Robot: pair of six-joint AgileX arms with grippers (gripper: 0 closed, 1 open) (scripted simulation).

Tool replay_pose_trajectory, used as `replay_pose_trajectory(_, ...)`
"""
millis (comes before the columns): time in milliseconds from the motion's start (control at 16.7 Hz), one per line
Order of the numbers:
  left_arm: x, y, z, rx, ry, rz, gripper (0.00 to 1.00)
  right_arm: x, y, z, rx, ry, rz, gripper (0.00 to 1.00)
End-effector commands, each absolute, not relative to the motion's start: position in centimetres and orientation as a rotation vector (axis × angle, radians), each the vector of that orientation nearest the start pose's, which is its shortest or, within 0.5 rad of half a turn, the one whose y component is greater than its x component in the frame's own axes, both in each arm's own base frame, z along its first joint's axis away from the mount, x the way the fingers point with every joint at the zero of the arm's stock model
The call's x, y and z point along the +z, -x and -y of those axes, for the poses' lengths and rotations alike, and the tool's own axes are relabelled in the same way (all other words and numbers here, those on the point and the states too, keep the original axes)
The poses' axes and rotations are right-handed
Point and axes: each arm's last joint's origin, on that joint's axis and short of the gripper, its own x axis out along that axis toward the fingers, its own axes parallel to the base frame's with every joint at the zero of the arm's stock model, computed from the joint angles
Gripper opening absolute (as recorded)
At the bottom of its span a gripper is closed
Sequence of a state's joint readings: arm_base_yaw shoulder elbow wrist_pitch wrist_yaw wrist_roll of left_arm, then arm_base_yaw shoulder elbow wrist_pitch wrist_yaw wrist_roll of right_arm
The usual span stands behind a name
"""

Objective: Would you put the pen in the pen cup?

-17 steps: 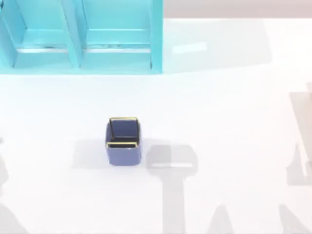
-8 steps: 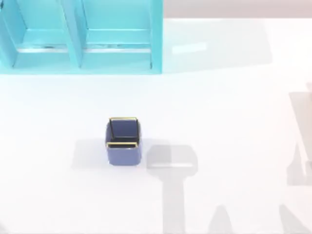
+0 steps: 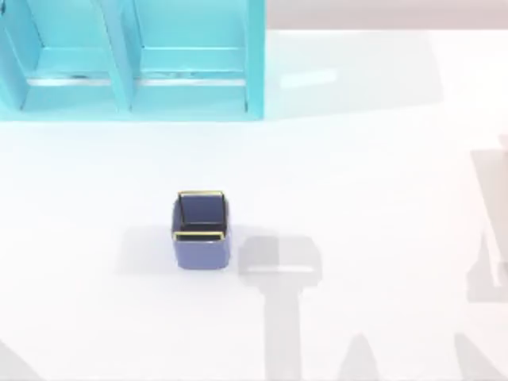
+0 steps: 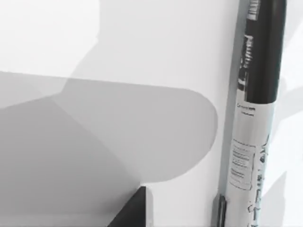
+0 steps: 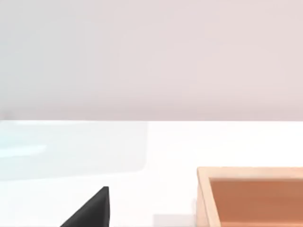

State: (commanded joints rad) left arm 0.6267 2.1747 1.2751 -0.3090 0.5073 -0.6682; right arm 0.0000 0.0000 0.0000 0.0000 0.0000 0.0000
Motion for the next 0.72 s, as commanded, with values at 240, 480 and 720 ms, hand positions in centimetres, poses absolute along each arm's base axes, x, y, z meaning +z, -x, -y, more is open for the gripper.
replay_pose_trajectory(240,6.38,-34.30,-22.60,0.472,1.263,-0.979,1.00,16.00,-10.57,0.12,0.000,0.000,0.000,1.00)
replay_pose_trajectory(480,6.38,-34.30,-22.60,0.472,1.263,-0.979,0.77,16.00,-10.57,0.12,0.000,0.000,0.000,1.00)
replay_pose_trajectory(720,6.38,-34.30,-22.60,0.472,1.263,-0.979,0.47,16.00,-10.57,0.12,0.000,0.000,0.000,1.00)
